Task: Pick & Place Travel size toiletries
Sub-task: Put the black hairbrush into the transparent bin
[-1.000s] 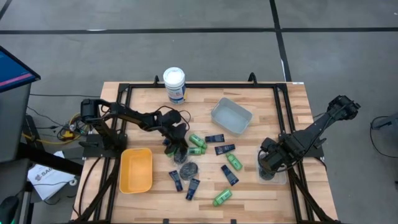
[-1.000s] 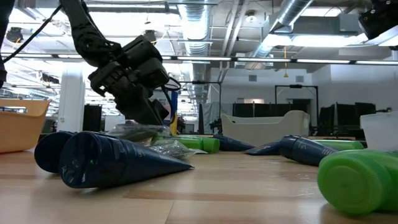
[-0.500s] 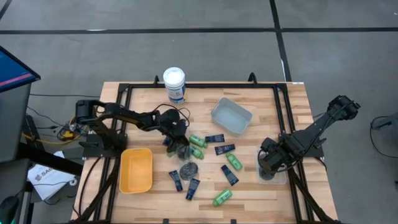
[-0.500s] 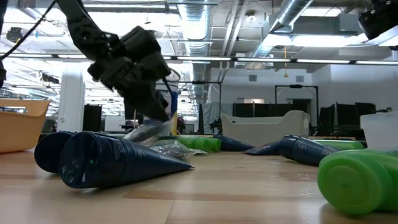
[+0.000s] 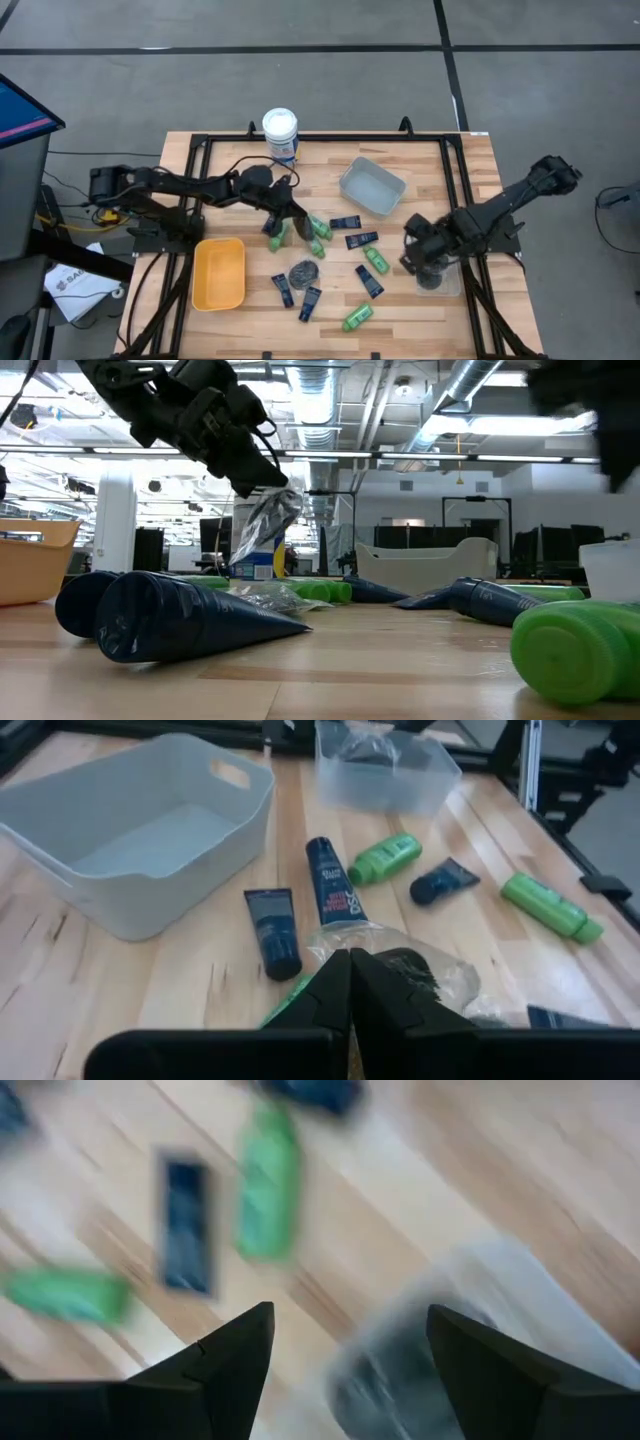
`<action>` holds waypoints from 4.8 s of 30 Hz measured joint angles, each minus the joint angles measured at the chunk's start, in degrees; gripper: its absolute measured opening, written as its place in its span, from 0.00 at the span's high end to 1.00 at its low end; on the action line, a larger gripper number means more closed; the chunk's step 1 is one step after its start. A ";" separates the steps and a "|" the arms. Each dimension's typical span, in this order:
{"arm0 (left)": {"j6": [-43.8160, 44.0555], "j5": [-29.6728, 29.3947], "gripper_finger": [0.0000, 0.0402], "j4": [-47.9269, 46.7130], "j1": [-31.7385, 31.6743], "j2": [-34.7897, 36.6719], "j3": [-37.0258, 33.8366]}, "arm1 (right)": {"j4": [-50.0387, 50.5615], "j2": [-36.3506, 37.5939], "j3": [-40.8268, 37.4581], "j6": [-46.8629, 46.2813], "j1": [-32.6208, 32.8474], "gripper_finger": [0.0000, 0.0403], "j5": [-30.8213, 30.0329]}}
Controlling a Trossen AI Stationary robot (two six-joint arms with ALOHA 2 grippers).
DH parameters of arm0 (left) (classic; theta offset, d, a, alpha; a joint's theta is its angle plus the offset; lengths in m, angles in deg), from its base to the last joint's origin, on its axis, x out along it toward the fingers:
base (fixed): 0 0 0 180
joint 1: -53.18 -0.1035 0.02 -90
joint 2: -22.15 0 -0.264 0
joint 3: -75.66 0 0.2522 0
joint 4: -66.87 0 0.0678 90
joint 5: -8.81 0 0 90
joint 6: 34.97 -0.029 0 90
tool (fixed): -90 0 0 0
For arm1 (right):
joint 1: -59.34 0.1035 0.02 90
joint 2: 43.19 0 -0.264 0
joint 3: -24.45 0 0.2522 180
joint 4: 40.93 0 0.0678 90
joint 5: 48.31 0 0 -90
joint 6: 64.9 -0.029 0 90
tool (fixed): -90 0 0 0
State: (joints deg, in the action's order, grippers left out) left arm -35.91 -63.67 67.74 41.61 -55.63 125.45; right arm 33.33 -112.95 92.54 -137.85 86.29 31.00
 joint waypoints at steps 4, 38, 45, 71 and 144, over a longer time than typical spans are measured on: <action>1.41 -0.56 1.00 0.02 0.56 0.29 0.02 | -13.59 0.00 0.00 8.31 -6.66 0.37 -4.56; 0.85 -10.97 1.00 3.39 5.51 0.31 6.73 | -38.12 -16.80 14.69 44.51 -24.89 0.28 0.39; 0.77 -10.88 1.00 3.43 5.62 0.29 6.73 | -40.16 -16.81 14.69 43.96 -24.86 0.28 0.77; -0.74 -10.85 1.00 3.78 5.66 0.29 6.73 | -42.98 -22.38 14.60 41.40 -25.65 0.36 5.25; -0.06 -18.16 0.61 -9.99 5.61 20.42 6.64 | 16.78 -1.30 4.29 -45.42 22.44 1.00 1.35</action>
State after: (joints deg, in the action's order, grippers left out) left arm -35.96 -81.83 57.75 47.22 -35.21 132.10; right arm 50.11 -114.25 96.83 -183.27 108.74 32.35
